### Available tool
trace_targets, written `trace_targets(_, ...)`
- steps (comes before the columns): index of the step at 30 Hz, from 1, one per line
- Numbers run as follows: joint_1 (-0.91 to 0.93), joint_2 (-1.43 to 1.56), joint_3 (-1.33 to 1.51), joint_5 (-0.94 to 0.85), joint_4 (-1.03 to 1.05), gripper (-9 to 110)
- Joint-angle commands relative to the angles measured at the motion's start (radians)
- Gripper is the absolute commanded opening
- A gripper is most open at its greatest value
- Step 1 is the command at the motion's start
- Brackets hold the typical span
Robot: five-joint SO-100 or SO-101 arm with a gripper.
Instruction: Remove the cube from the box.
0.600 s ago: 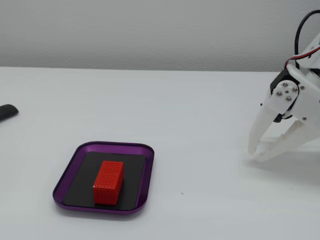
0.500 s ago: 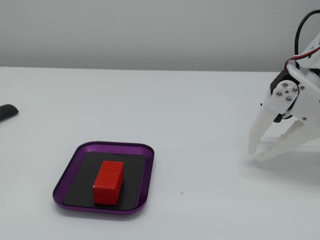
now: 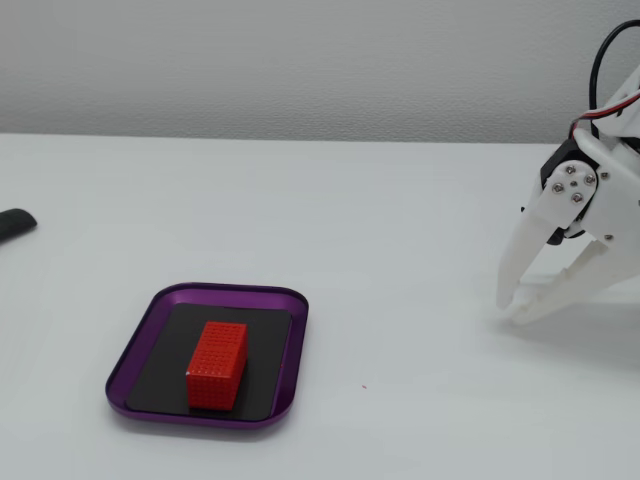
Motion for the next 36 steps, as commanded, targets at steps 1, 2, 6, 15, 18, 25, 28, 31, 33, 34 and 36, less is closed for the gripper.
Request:
trace_targets(1, -0.005, 0.071, 0.006, 0.011, -0.003, 0)
trace_targets(2, -0.005, 0.071, 0.006, 0.011, -0.003, 0)
trace_targets(6, -0.006, 0.071, 0.006, 0.011, -0.003, 0)
trace_targets(15, -0.012, 0.072, 0.017, 0.0, -0.199, 0)
trace_targets(18, -0.011, 0.072, 0.008, -0.005, -0.27, 0)
trace_targets(25, -0.026, 0.031, -0.149, -0.219, -0.347, 0)
trace_targets(28, -0.074, -0.097, -0.256, -0.225, -0.336, 1)
trace_targets(31, -0.126, -0.344, -0.368, -0.218, -0.333, 4)
trace_targets(33, -0.161, -0.548, -0.489, -0.218, -0.331, 5)
trace_targets(34, -0.183, -0.66, -0.569, -0.218, -0.328, 6)
trace_targets(36, -0.216, -0.887, -0.736, -0.216, -0.29, 8)
